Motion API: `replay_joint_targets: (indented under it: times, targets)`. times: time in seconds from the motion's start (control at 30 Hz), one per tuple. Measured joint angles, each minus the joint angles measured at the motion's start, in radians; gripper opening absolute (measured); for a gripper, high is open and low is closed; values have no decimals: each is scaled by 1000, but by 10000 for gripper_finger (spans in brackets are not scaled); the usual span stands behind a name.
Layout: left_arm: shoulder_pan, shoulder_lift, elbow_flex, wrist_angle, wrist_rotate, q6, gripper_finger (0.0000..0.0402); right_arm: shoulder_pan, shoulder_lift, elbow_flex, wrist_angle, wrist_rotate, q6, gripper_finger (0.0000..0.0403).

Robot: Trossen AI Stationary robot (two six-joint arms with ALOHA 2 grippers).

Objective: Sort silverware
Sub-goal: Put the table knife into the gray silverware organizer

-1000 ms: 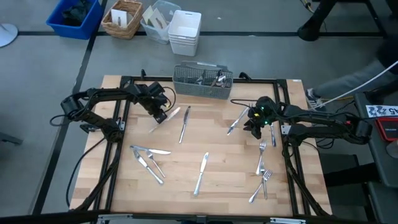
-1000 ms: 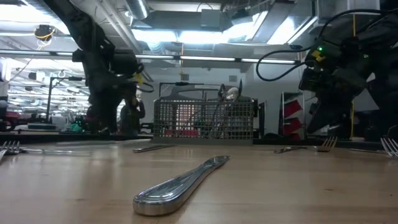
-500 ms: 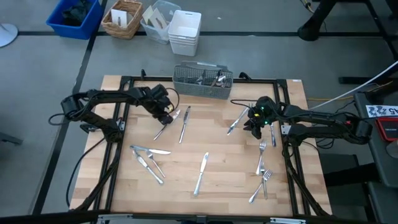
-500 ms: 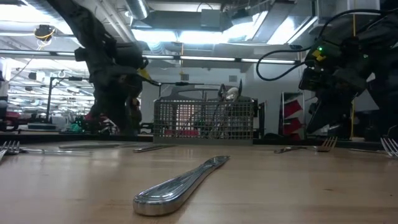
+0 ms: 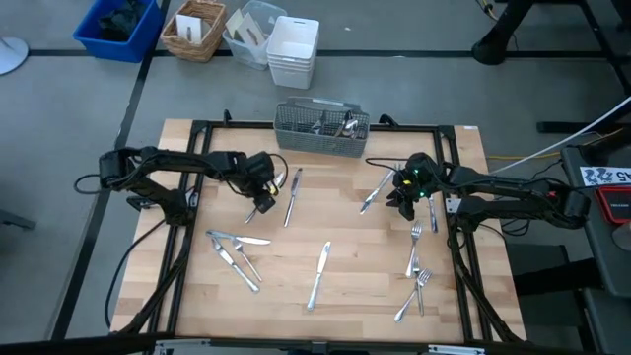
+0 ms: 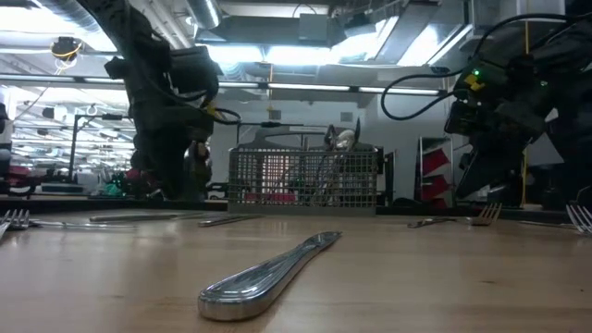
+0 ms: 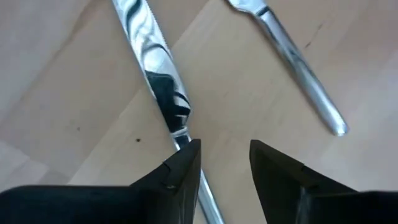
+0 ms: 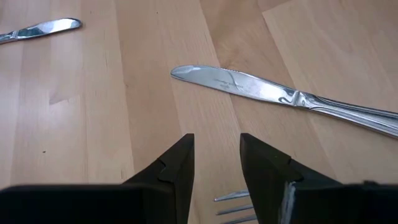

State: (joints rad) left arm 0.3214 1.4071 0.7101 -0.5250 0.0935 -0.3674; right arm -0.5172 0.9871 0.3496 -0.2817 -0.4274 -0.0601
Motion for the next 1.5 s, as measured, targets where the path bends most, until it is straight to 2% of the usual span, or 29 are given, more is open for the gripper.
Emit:
replay_joint_targets:
  times: [0.3,0.5,0.93,1.03,1.33,1.5]
  targets:
    - [-92,2,0,-6,-200,-24,131,0,0,0,2,0,1,131]
    - [-100,20,0,-9,-231,-56,131,0,0,0,2,0,2,131]
    - [-99,159,5,-1,-278,-105,130,0,0,0,3,0,2,131]
    - [-97,171,7,-5,-278,-126,115,0,0,0,3,1,1,131]
    - [-67,168,5,-3,-233,-158,29,0,0,0,3,0,0,131]
    - [-66,168,4,-3,-227,-164,25,0,0,0,2,0,0,131]
